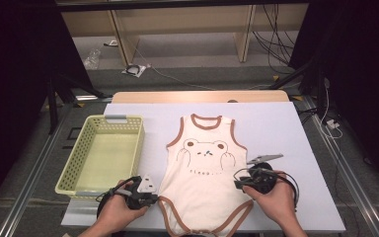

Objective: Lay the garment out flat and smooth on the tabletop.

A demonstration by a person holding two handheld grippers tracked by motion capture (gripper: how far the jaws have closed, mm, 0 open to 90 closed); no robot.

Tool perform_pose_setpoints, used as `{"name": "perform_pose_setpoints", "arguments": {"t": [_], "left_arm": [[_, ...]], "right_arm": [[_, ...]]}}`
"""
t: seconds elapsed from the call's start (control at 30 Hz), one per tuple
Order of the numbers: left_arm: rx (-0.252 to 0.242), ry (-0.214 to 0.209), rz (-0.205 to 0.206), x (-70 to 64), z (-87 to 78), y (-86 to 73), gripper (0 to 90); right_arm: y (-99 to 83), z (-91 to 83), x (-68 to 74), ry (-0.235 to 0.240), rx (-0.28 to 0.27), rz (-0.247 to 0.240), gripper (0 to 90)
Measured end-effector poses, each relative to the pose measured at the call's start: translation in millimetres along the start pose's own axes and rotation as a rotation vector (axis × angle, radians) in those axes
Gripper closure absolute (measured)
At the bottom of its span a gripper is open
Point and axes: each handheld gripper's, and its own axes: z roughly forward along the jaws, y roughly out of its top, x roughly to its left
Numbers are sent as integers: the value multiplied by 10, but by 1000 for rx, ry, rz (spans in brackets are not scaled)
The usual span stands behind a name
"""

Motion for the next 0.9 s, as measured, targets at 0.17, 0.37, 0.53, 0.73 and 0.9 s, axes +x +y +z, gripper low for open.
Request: {"name": "perform_pose_setpoints", "arguments": {"t": [0.17, 0.37, 0.53, 0.73, 0.9], "left_arm": [[4, -1, -18, 0, 16, -3, 883], [7, 3, -33, 3, 22, -4, 883], [9, 4, -37, 11, 21, -8, 883], [8, 5, -41, 11, 21, -9, 883], [8, 5, -43, 13, 25, -14, 883]], "right_arm": [[-219, -117, -144, -27, 45, 35, 706], [-372, -118, -167, -24, 77, 46, 740], [-398, -95, -113, -25, 104, 28, 759], [-420, -69, -73, -25, 138, 7, 838], [-421, -72, -66, -23, 148, 6, 881]]}}
